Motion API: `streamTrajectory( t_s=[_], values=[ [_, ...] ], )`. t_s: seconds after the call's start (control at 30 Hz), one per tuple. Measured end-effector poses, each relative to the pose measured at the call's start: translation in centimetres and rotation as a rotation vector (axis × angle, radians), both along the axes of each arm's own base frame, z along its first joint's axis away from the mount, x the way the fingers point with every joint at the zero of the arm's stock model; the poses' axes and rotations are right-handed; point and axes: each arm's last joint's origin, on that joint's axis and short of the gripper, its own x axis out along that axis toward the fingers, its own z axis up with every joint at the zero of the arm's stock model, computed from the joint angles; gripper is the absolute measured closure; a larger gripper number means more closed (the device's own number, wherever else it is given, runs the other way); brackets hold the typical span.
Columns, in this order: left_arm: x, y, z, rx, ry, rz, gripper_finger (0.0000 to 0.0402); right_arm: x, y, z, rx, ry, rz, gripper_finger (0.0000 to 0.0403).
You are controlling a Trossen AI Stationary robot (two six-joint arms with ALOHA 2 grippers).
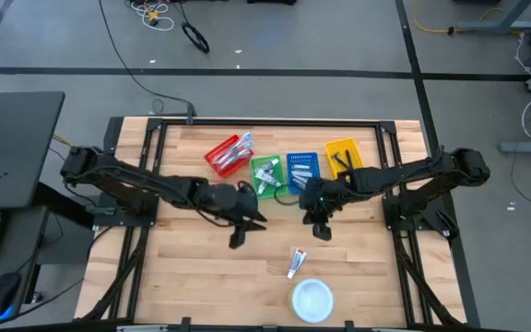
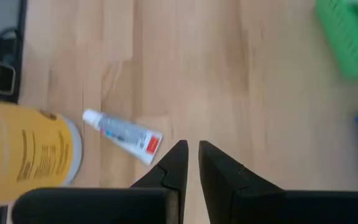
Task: Pick & Place Travel size toiletries
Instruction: Put the white toothpaste into the green bin
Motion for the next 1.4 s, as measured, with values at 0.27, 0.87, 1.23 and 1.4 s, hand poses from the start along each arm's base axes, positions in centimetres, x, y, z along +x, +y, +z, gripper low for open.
streamTrajectory(
  t_s=[0.27,0.87,1.23,1.4],
  values=[
    [3.9,-3.8,-5.9,-0.073,0.001,-0.031,0.0282,-1.5,3.0,-0.6,-0.043,0.131,-0.048,0.0358],
    [9.8,-7.1,-12.8,-0.244,0.136,-0.093,0.0205,-1.6,4.8,-0.7,0.021,0.132,0.021,0.0358],
    [8.9,-10.6,-14.4,-0.033,0.114,-0.073,0.0202,-1.0,4.5,-1.4,-0.095,0.111,-0.025,0.0358],
    [8.9,-11.2,-15.4,0.036,0.087,-0.024,0.0202,-0.8,4.5,-1.3,-0.088,0.089,-0.031,0.0358]
  ],
)
